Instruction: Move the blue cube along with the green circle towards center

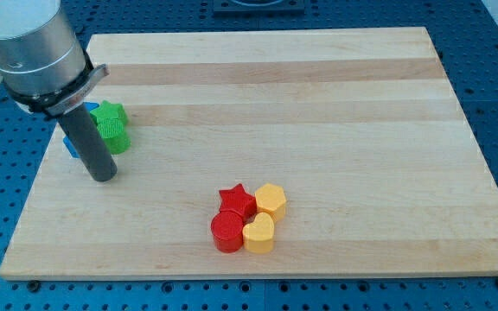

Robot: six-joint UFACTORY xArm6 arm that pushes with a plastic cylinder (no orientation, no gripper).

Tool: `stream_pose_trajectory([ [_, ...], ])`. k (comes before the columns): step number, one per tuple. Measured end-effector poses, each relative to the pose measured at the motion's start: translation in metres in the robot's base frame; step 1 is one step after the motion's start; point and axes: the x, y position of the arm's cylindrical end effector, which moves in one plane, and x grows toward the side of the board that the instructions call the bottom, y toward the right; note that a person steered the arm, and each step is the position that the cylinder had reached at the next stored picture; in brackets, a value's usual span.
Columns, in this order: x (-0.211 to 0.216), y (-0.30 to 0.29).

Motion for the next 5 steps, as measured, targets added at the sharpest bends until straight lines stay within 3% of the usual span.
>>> stream_pose_trajectory([
  [3, 0.011, -0.08],
  [5, -0.016, -0.093],
])
